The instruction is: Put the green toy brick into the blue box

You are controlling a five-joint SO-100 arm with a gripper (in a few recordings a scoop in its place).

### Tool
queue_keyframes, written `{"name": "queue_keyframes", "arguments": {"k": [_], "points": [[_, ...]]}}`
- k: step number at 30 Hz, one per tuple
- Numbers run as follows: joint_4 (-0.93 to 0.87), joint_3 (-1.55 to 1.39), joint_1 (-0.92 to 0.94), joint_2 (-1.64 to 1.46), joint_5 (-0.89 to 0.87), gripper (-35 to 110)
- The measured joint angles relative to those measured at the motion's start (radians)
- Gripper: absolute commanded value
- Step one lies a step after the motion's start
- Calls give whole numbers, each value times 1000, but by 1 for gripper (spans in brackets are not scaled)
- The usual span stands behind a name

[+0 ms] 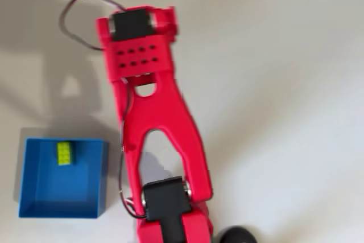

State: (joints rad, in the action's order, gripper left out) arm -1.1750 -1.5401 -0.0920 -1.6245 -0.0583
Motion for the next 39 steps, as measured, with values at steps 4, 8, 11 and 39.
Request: {"name": "queue_keyframes", "arguments": {"k": [4,8,11,39], "points": [[89,-124,34,-75,9,0],[206,-321,60,-238,41,0],[276,-485,67,-376,57,0],[437,-1548,104,-1520,123,0]]}}
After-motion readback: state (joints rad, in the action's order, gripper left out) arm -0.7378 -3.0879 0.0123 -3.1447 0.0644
